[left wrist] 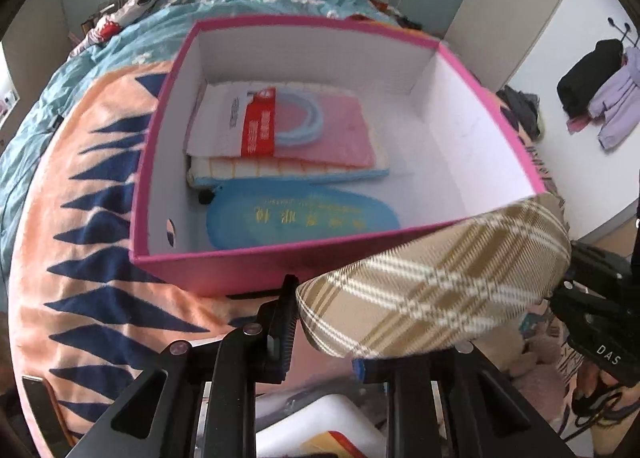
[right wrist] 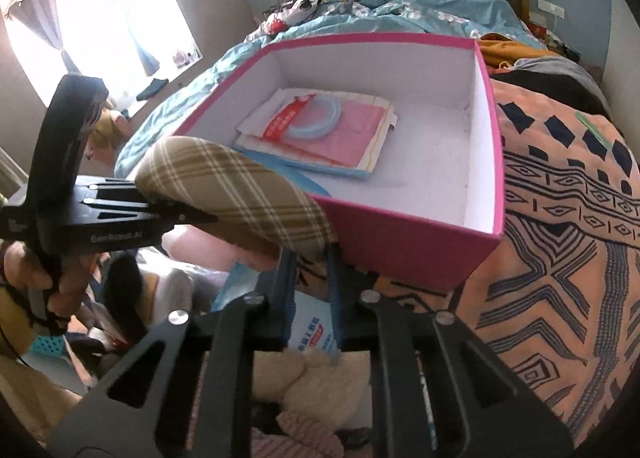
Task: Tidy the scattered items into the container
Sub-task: 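Lift the plaid headband with the left gripper and carry it over the box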
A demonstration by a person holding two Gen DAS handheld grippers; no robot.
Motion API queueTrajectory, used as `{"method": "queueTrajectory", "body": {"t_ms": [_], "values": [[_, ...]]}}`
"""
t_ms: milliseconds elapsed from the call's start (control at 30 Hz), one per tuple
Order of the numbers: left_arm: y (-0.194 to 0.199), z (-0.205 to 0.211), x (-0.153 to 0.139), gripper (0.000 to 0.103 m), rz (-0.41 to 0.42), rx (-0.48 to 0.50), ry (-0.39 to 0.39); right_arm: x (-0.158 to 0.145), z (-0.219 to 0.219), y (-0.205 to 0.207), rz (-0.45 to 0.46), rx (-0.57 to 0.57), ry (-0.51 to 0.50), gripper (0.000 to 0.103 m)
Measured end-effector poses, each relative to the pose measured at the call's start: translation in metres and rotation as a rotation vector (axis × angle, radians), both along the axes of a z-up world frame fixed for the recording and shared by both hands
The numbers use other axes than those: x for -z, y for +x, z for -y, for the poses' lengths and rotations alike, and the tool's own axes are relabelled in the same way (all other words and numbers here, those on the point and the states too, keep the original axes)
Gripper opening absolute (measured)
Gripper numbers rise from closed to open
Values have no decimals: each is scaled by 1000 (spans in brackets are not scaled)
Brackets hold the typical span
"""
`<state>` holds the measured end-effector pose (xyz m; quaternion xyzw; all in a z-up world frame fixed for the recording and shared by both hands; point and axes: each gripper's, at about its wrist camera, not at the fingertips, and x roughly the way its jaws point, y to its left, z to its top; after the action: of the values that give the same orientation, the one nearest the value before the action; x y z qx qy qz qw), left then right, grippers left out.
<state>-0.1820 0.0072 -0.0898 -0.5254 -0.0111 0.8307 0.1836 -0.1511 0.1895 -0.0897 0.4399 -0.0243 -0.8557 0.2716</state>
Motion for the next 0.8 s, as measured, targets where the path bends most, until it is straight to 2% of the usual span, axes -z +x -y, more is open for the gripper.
{"method": "queueTrajectory", "body": {"t_ms": [133,367,600,800], "values": [[4,1,-16,21,-20,0,30,-15,-9,0,34,30,-84,17],[-3,-1,-37,23,-33,5,78,-35,-18,-2,68,74,-147,17],[-19,-8,-36,23,6,-4,66,-31,-27,-13,140,152,-176,17],[-34,-7,-26,24,65,-41,73,-29,-26,-16,127,192,-144,17]]}}
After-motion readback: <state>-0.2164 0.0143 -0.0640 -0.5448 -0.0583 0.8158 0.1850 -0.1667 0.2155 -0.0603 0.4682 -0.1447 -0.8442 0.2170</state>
